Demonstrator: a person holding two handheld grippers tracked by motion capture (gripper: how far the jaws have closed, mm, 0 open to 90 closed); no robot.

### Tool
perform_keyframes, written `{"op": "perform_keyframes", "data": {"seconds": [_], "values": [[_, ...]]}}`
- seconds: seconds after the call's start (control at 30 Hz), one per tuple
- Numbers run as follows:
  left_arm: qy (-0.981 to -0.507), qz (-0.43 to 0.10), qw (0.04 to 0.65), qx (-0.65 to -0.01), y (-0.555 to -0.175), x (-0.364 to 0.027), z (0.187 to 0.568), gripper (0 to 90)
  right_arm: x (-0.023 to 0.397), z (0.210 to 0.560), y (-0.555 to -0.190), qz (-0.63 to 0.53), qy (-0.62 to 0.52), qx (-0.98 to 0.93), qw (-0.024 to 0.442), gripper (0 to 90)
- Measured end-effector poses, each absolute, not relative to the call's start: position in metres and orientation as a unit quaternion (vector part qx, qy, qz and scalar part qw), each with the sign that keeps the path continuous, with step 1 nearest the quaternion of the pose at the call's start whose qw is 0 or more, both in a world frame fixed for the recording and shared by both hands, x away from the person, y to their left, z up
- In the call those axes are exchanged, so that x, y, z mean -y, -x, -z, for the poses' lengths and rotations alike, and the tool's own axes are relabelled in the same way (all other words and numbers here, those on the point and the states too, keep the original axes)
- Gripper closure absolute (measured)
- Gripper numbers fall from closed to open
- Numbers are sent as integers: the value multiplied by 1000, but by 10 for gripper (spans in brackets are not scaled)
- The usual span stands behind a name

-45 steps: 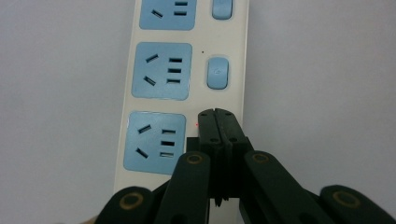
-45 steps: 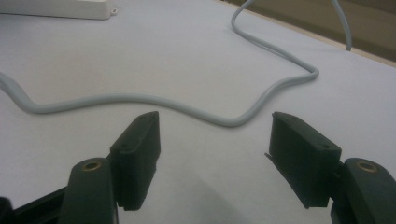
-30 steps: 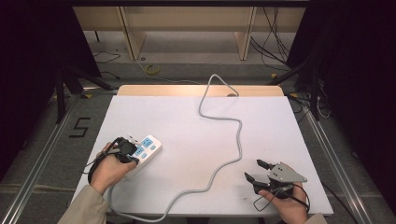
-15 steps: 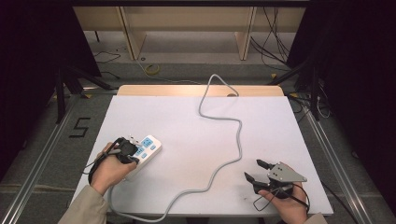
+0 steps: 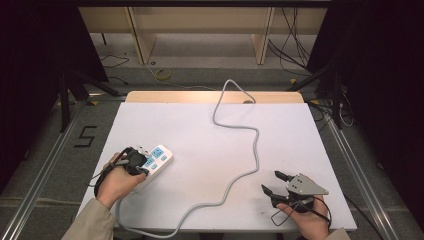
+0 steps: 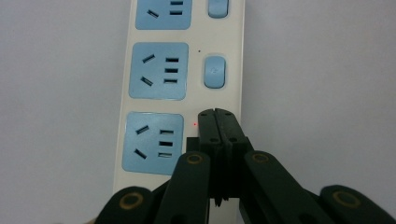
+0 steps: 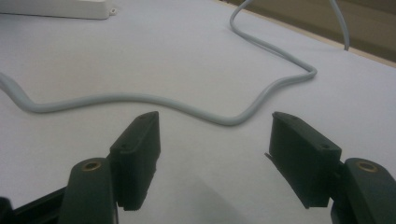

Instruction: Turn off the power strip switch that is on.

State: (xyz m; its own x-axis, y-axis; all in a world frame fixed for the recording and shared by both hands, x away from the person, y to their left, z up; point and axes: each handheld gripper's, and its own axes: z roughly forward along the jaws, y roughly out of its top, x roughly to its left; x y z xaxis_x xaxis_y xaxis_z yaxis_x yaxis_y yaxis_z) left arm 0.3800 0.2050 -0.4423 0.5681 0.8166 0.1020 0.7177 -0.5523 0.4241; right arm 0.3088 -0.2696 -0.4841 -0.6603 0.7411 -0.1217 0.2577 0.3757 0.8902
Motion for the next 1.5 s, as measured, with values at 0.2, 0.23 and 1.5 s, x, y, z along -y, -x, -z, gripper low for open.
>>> {"op": "perform_keyframes", "data": {"seconds": [0.2, 0.23, 1.5], "values": [[-869, -144, 173, -442, -380, -205, 442, 899, 270, 484, -309, -460, -318, -786, 263, 346], [-868, -144, 173, -441, -380, -206, 442, 899, 270, 484, -309, -460, -318, -786, 263, 346], [-853, -185, 243, -424, -376, -204, 429, 895, 270, 483, -309, -462, -319, -784, 266, 344]]}}
